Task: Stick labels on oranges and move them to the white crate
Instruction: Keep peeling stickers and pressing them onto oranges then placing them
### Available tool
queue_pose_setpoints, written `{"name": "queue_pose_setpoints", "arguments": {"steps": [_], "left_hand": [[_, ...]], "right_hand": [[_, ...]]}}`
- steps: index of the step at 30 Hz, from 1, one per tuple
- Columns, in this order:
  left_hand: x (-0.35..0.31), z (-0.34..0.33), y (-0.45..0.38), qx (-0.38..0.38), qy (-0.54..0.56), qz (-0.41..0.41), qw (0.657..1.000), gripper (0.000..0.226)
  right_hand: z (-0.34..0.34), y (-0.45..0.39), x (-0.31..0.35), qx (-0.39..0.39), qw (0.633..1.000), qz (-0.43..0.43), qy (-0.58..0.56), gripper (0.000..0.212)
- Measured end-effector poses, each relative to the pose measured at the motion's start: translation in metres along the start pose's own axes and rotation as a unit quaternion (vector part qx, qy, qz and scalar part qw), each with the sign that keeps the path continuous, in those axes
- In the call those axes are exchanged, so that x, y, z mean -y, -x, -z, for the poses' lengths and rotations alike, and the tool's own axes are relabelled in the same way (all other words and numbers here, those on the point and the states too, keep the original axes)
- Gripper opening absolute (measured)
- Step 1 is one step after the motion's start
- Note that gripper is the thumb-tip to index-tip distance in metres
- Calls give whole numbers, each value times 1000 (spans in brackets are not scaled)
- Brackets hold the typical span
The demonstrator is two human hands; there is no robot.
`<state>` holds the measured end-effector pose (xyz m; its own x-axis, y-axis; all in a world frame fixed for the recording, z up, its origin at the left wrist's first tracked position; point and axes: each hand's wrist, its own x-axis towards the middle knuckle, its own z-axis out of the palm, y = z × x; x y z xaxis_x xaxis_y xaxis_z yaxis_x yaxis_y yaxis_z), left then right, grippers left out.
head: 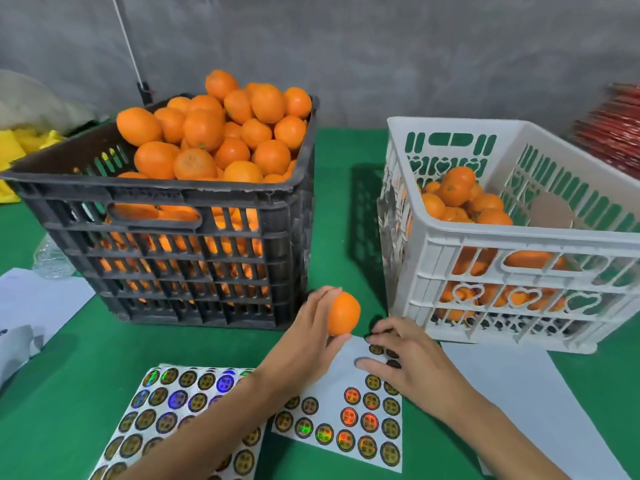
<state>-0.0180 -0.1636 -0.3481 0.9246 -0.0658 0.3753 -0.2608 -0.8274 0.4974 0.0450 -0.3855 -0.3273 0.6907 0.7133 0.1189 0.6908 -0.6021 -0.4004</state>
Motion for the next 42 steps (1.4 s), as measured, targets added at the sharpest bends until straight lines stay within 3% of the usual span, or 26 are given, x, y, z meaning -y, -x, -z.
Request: {"name": "queue_pose_setpoints", "arguments": {"steps": [12, 16, 20, 23, 26, 28, 30, 34, 38, 40, 42], "left_hand": [[-3, 3, 1, 24, -39, -3, 999, 68], [-6, 4, 3, 28, -47, -9, 998, 67], [-5, 9, 5, 33, -15, 7, 999, 68], [-13, 20, 6, 12, 62, 38, 997, 69], [-27, 42, -2, -51, 146, 58, 986, 71], [-41, 57, -11, -97, 191, 44, 976, 71], [-55, 69, -22, -142, 238, 29, 960, 70], [-78, 90, -43, -203, 281, 73, 935, 69], [-104, 102, -59, -268, 139, 47, 952, 62], [-112, 109, -67, -231, 140, 30, 962, 67], [-119, 118, -74, -138, 211, 11, 968, 85]], "right_hand": [[-5, 1, 8, -72, 988, -65, -124, 17], [-4, 3, 11, -89, 985, -82, -124, 12], [-1, 4, 23, -131, 983, -106, -73, 15], [13, -2, 41, -238, 963, -110, -55, 22], [39, -13, 66, -376, 925, -44, 18, 25], [53, -21, 82, -416, 907, 5, 71, 22], [62, -30, 93, -433, 896, 47, 88, 20], [80, -38, 118, -437, 898, 53, -25, 36], [101, -44, 142, -373, 924, -27, -80, 74], [116, -46, 142, -365, 918, -70, -142, 91], [136, -46, 134, -381, 901, -87, -188, 90]]}}
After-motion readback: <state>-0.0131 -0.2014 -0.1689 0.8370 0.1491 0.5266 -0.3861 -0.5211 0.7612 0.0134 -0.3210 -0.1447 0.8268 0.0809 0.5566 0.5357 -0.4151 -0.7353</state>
